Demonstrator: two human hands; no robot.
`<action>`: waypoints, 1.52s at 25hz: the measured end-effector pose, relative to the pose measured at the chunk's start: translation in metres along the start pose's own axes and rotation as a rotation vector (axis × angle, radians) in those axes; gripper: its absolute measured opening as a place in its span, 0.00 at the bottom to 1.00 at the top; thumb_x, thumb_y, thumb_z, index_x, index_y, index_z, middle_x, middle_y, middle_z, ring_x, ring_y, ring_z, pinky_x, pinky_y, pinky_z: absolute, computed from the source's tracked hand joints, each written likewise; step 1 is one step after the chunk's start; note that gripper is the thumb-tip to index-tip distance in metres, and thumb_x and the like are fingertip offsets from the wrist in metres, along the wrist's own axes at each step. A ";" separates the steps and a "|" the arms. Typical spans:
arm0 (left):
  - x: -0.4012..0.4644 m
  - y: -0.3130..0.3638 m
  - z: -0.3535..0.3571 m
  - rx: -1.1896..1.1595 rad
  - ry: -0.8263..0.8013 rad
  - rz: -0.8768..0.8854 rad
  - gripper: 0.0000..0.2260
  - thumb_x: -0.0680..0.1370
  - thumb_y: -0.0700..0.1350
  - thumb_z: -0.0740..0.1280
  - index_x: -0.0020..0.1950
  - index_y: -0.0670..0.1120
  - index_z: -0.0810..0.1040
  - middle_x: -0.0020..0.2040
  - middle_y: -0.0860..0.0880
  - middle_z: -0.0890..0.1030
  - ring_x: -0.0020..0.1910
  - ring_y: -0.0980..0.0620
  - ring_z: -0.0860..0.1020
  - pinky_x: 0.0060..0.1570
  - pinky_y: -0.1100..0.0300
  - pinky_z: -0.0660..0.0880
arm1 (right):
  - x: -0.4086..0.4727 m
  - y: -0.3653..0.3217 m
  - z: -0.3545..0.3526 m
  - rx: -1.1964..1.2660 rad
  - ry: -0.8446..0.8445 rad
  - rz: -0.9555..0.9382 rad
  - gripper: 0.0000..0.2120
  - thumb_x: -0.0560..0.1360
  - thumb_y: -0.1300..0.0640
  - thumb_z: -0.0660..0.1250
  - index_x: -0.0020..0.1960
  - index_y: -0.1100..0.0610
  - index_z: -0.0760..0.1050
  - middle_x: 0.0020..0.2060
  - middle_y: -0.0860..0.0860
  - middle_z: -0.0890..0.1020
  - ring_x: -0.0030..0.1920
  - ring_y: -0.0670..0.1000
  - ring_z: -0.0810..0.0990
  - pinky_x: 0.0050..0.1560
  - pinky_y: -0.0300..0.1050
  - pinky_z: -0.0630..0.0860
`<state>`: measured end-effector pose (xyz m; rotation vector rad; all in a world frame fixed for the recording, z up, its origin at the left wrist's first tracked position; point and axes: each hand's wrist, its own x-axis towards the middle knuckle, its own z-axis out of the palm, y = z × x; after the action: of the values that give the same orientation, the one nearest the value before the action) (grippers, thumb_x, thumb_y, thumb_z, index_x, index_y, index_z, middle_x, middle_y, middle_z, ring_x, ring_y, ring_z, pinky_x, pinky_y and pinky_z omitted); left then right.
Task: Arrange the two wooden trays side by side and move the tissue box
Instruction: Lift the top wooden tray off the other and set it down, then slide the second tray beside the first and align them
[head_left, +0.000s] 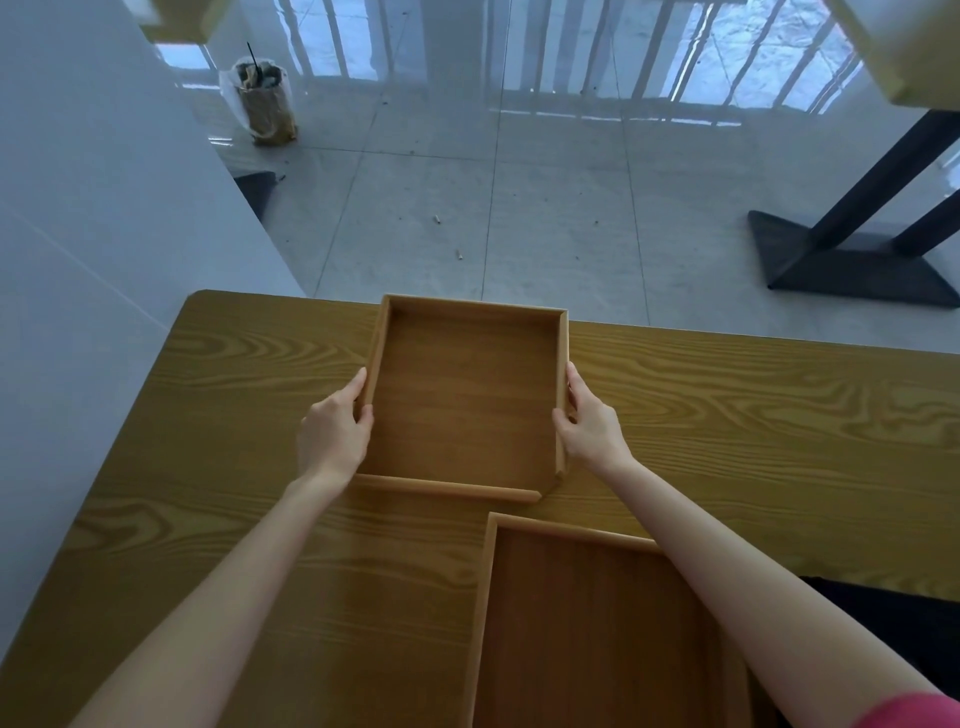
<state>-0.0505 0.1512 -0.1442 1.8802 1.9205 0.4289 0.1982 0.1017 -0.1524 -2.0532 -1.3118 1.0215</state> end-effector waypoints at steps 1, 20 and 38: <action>-0.001 0.000 0.001 -0.002 -0.002 -0.003 0.20 0.77 0.39 0.62 0.70 0.45 0.66 0.52 0.40 0.83 0.42 0.45 0.81 0.39 0.57 0.76 | 0.000 0.000 0.000 0.001 -0.005 -0.002 0.30 0.78 0.64 0.58 0.75 0.56 0.48 0.67 0.59 0.71 0.65 0.57 0.72 0.61 0.44 0.71; -0.075 0.044 -0.043 0.219 -0.116 0.191 0.20 0.78 0.50 0.59 0.70 0.47 0.67 0.67 0.44 0.73 0.63 0.45 0.73 0.55 0.50 0.75 | -0.101 -0.004 -0.053 -0.451 0.014 -0.096 0.26 0.77 0.55 0.59 0.73 0.58 0.56 0.72 0.58 0.65 0.73 0.56 0.61 0.72 0.52 0.58; -0.231 0.035 0.015 0.107 -0.426 0.037 0.25 0.78 0.51 0.60 0.72 0.42 0.61 0.70 0.42 0.70 0.68 0.43 0.69 0.64 0.50 0.70 | -0.244 0.087 -0.043 -0.349 0.022 0.177 0.30 0.78 0.56 0.56 0.75 0.59 0.45 0.70 0.63 0.63 0.66 0.60 0.68 0.62 0.51 0.69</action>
<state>-0.0126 -0.0790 -0.1210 1.8894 1.6511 -0.0667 0.2168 -0.1573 -0.1112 -2.4695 -1.3961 0.8871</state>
